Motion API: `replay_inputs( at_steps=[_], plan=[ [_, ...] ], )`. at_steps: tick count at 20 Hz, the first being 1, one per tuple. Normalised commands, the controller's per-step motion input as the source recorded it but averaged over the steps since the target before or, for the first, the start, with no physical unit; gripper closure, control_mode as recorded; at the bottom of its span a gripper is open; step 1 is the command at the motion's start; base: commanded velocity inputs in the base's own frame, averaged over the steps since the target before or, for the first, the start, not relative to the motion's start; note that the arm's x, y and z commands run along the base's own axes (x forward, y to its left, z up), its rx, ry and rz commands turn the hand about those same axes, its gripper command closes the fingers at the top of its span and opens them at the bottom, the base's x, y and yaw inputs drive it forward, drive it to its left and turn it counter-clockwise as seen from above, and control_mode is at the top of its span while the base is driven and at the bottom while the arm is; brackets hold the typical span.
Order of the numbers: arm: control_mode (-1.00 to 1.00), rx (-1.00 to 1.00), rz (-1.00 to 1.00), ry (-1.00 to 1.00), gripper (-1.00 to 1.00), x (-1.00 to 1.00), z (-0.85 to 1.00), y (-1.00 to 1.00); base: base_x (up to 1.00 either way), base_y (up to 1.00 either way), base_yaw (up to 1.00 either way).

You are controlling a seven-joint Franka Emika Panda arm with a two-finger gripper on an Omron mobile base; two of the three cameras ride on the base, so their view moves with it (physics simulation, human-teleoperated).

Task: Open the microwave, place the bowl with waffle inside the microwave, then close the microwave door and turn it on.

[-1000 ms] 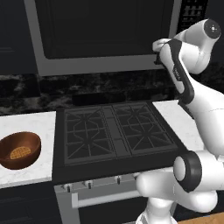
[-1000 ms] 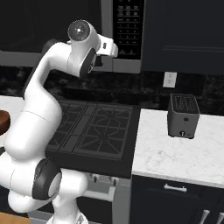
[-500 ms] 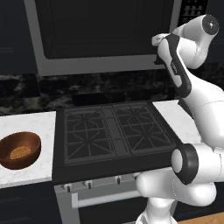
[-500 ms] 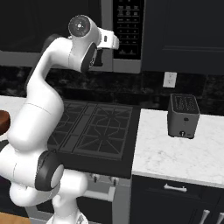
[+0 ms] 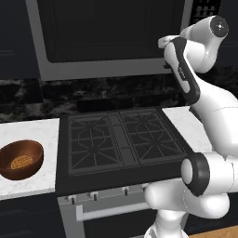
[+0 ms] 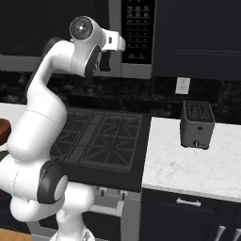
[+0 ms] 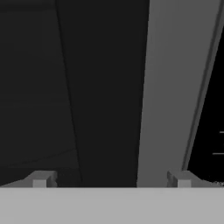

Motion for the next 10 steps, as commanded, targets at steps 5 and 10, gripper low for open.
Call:
replay_inputs(
  at_steps=[5, 10],
  plan=[
    [-1.00, 0.00, 0.00, -0.06, -1.00, 0.21, -0.07, 0.16, 0.00, 0.00, 0.00],
    [-1.00, 0.00, 0.00, 0.00, -1.00, 0.63, -0.10, 0.00, 0.00, 0.00, 0.00]
  ],
)
